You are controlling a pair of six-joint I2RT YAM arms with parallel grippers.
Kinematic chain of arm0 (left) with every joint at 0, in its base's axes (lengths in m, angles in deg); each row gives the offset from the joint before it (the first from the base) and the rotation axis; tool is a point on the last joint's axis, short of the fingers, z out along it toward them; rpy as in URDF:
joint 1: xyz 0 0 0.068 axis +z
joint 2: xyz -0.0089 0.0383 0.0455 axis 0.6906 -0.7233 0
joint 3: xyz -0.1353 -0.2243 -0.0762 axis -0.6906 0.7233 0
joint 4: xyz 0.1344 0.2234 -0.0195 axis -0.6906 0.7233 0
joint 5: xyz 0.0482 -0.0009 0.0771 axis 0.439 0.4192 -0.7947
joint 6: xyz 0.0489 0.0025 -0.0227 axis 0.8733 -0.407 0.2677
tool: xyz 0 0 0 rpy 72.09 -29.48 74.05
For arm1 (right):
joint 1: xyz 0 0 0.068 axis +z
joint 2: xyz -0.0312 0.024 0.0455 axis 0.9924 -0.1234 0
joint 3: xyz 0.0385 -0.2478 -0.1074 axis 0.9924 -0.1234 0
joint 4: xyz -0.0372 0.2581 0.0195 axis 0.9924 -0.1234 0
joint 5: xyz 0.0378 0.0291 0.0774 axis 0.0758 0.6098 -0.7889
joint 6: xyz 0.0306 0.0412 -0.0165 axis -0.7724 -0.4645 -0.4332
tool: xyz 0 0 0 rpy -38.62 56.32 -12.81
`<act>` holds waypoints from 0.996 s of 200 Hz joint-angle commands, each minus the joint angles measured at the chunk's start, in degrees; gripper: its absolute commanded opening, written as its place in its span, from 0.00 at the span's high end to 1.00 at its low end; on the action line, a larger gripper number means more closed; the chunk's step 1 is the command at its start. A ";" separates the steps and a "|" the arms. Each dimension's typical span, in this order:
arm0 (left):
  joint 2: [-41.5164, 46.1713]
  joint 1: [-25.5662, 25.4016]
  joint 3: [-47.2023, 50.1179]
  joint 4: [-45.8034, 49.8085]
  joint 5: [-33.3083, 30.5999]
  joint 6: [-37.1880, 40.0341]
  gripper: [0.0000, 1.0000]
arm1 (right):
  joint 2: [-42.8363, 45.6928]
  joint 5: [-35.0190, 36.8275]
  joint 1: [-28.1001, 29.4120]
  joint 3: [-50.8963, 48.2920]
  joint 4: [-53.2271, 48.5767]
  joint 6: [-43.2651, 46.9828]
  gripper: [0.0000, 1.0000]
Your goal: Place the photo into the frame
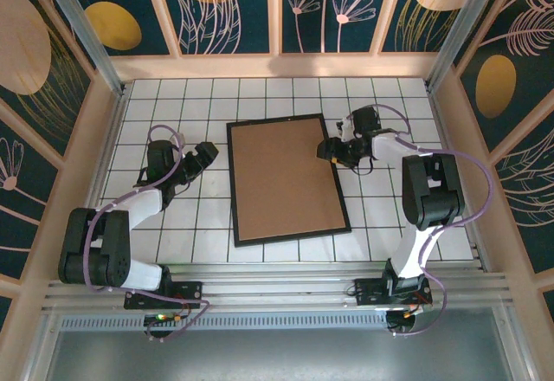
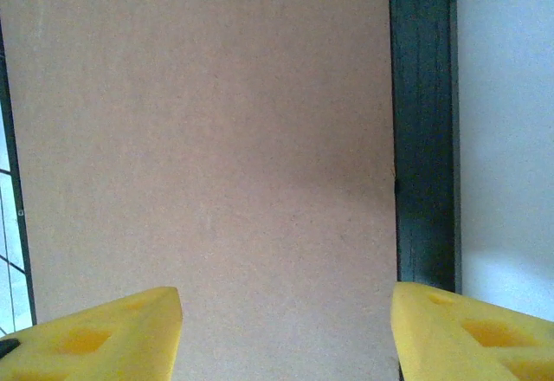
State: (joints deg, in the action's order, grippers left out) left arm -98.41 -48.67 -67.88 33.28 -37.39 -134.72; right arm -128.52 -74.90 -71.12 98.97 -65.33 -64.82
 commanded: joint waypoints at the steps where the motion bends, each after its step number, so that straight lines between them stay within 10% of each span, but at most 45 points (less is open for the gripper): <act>1: -0.67 -1.10 0.30 -0.39 -0.60 0.64 0.14 | 2.62 1.78 -0.34 1.59 -2.48 1.67 0.34; 199: -18.45 -11.76 -10.44 5.91 -7.78 5.75 0.14 | 6.27 -2.13 1.25 -12.59 10.46 -5.00 0.15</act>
State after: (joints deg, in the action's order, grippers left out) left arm -114.28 -60.15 -76.30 37.19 -43.92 -130.87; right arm -122.08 -73.61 -70.86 88.06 -57.70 -68.51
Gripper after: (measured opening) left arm 0.864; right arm 0.850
